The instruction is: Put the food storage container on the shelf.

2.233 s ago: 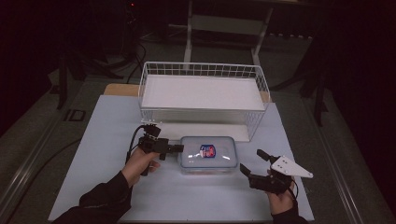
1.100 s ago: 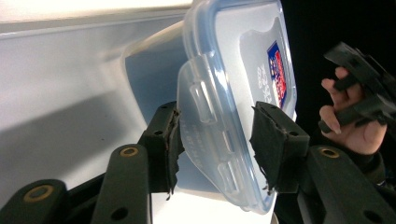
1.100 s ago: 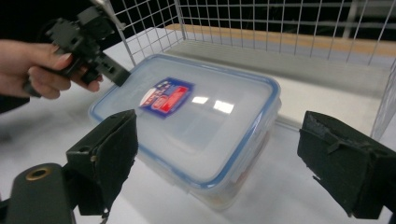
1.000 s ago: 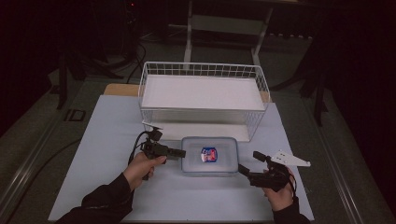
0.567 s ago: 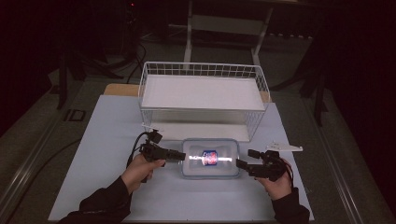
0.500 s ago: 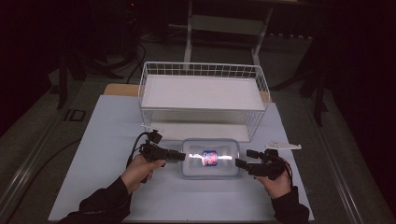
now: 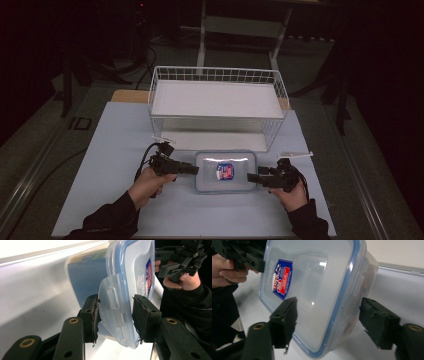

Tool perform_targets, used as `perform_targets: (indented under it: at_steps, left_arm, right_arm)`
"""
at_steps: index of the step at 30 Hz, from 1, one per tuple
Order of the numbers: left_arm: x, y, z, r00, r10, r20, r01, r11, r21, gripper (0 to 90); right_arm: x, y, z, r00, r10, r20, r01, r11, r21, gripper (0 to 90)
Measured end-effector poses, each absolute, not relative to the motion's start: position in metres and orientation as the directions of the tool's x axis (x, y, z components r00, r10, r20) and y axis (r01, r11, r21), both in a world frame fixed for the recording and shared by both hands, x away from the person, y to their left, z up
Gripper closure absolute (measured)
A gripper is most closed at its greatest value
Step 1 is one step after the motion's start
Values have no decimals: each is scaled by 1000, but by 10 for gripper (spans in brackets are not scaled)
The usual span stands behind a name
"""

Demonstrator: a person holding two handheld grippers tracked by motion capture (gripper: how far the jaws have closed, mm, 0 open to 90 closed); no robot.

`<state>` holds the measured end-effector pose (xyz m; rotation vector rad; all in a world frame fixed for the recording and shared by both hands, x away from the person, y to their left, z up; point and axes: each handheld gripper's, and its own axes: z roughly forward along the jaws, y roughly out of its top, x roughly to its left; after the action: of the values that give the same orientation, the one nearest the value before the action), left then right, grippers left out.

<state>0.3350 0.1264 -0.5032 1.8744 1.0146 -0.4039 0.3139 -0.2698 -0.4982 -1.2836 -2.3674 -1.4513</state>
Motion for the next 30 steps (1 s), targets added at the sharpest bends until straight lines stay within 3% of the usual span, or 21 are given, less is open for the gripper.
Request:
perform_targets:
  at_steps: [6, 10, 14, 15, 22, 30]
  left_arm:
    - [333, 126, -503, 608, 477, -635, 783, -227, 579, 579]
    - [332, 127, -504, 603, 476, -641, 787, -219, 577, 580]
    - [330, 126, -502, 615, 478, -627, 776, -227, 588, 580]
    - [330, 127, -502, 610, 482, -629, 781, -228, 582, 580]
    - [329, 126, -501, 617, 481, -623, 775, -233, 587, 582]
    - [324, 124, -496, 632, 502, -591, 758, -240, 607, 584]
  right_arm:
    - [314, -270, -496, -632, 636, 443, 693, 206, 691, 455]
    - [314, -270, -499, -616, 639, 461, 713, 202, 672, 445]
    - [318, -269, -503, -602, 619, 504, 743, 202, 638, 387]
    - [318, -266, -507, -598, 607, 523, 755, 207, 622, 333]
    - [319, -271, -506, -587, 597, 547, 764, 185, 618, 430]
    - [316, -274, -504, -594, 589, 548, 762, 193, 618, 474]
